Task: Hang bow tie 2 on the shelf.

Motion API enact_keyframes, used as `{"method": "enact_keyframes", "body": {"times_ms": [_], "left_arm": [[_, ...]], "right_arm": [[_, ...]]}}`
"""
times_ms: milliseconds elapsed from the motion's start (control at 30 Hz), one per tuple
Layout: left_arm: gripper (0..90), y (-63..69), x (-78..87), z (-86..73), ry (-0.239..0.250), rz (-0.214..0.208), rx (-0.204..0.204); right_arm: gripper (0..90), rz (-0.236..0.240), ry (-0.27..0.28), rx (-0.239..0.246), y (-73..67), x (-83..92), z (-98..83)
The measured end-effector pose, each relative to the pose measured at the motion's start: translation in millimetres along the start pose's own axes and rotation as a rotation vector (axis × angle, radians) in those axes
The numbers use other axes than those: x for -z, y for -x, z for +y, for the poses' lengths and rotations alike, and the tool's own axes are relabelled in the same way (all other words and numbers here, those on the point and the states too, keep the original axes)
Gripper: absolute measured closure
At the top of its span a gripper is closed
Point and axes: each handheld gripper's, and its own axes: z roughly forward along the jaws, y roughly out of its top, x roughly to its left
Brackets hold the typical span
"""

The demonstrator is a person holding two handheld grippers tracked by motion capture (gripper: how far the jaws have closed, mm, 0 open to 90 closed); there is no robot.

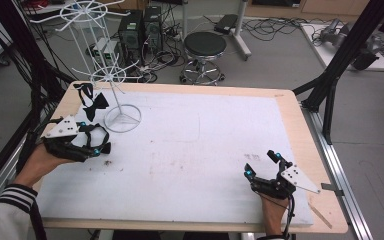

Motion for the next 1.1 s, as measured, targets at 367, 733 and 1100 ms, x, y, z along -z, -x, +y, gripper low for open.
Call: {"method": "enact_keyframes", "body": {"times_ms": [367,733,1100], "left_arm": [[25.2,-8.4,-5.0,-7.6,-0.127,-0.062,0.009],[27.9,-18.9,-18.2,-8.7,-0.283,-0.08,-0.008],[33.6,-31.9,-30.1,-18.6,-0.356,-0.091,0.058]], "right_arm": [[3.8,-0.002,0.0,0.003,-0.2,0.0,0.0],[3.8,-0.002,-0.003,0.001,-0.8,0.2,0.0],[3.8,0.001,-0.001,0.01,-1.0,0.1,-0.1]]}}
